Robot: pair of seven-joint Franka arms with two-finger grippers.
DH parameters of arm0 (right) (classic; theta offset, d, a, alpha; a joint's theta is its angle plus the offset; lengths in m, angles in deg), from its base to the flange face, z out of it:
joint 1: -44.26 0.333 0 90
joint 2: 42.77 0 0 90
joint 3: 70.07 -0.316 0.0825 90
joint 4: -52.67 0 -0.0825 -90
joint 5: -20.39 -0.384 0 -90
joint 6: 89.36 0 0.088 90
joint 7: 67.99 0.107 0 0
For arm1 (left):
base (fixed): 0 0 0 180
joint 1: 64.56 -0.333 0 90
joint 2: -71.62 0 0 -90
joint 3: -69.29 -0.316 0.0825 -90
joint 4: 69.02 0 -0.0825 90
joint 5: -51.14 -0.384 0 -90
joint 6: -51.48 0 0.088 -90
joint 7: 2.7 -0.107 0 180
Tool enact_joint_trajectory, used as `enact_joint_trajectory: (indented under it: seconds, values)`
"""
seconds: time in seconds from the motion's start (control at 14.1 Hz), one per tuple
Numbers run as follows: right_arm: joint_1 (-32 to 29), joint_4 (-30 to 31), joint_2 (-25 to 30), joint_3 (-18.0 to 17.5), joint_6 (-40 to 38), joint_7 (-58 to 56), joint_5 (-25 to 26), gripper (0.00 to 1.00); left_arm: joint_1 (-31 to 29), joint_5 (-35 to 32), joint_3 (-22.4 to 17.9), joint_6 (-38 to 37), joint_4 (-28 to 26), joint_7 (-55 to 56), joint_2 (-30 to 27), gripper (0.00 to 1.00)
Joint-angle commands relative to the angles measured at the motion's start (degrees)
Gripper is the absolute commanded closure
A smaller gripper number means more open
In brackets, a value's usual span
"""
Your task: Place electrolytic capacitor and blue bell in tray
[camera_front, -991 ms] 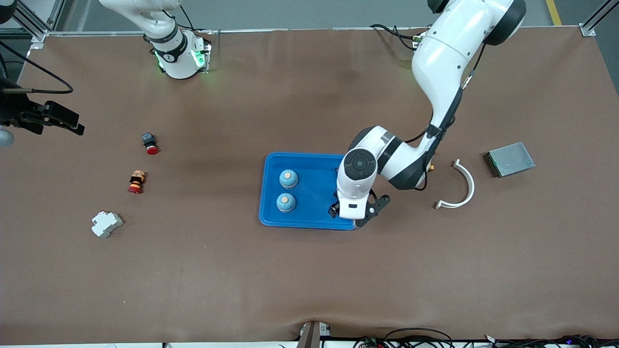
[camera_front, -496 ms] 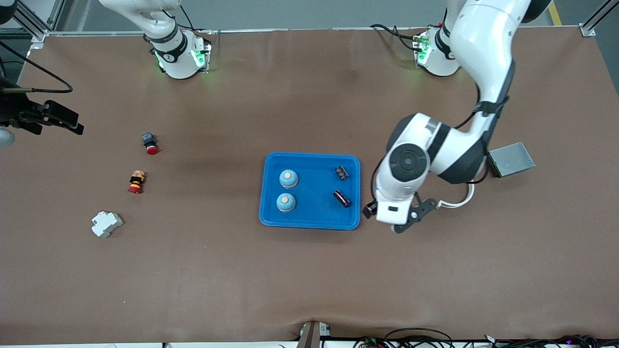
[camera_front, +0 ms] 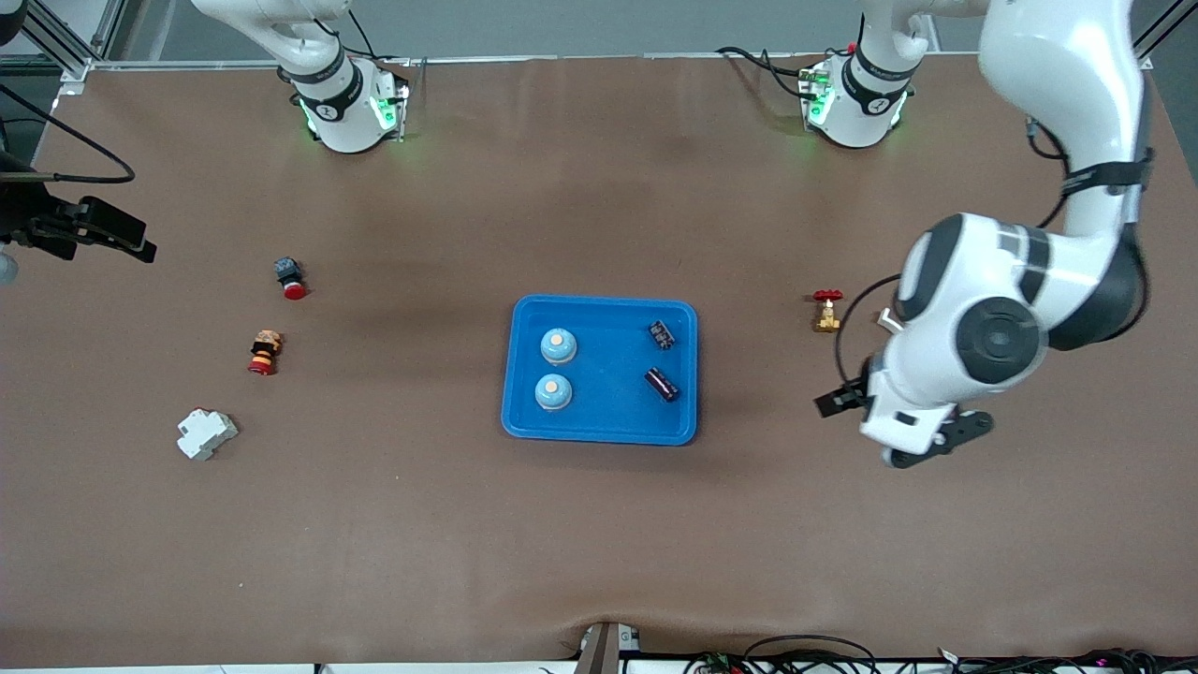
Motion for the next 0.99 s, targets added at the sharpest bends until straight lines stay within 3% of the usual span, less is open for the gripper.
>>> enact_joint_trajectory:
  seconds: [0.0,0.42,0.57,0.92]
  values:
    - [-0.88,0.37,1.15,-0.66,0.26,2.78,0.61,0.0,-4.32,1.04,0.54,-2.28,-1.59,-10.02,-2.42,0.0]
    - [-0.88,0.55,1.06,-0.66,0.26,2.69,0.61,0.0,-15.82,4.54,0.54,-5.01,-3.69,-35.25,-8.12,0.0]
    - [-0.79,0.55,1.06,-0.66,0.26,2.69,0.53,0.0,-17.33,4.99,0.54,-4.75,-5.62,-37.39,-11.02,0.0]
    - [-0.61,0.64,1.15,-0.66,0.0,2.43,0.44,0.0,-16.9,6.74,0.54,7.37,-23.1,-36.26,-25.69,0.0]
